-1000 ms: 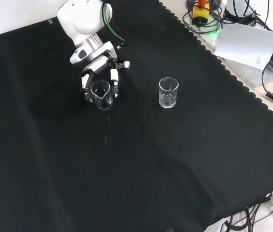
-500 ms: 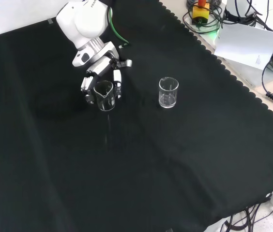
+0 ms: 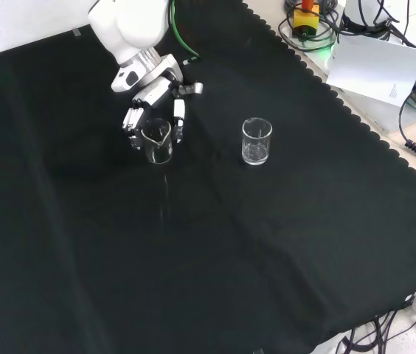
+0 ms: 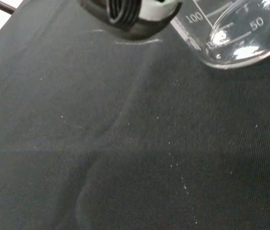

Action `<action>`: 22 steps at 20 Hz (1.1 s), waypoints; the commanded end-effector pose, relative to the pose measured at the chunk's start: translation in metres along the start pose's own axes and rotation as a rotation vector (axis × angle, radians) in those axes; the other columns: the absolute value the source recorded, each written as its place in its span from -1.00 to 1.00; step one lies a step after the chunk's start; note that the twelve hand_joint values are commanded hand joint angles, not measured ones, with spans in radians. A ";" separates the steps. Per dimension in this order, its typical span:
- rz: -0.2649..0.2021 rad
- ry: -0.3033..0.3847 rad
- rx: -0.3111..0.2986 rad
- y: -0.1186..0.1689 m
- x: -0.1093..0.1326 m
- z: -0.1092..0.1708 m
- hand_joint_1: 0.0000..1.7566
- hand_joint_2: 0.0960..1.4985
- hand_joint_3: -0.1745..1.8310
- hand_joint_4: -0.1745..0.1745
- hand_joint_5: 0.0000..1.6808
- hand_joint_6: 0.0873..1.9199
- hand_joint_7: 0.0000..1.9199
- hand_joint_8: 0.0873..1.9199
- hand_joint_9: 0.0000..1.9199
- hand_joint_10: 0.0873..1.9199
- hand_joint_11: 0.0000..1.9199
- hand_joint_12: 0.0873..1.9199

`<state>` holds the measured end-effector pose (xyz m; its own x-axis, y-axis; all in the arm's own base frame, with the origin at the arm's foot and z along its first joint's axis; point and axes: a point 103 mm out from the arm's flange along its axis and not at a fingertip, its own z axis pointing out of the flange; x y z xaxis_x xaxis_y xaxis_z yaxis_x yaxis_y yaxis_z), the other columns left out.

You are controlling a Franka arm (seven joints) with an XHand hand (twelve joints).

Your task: Place the beaker back on the table.

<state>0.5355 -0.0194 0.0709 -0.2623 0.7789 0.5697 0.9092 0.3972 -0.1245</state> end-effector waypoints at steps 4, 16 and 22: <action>0.065 -0.024 0.076 -0.004 0.003 -0.002 0.15 0.17 -1.00 -0.56 -0.66 -1.00 -0.88 -0.27 -0.63 -0.29 -0.79 0.43; 0.055 -0.075 -0.039 -0.037 0.041 -0.068 0.02 0.14 -1.00 -0.52 -0.79 -1.00 -1.00 -0.44 -0.91 -0.19 -1.00 0.52; 0.084 -0.106 -0.083 -0.072 0.064 -0.088 0.00 0.14 -1.00 -0.53 -0.79 -1.00 -1.00 -0.44 -0.90 -0.18 -1.00 0.52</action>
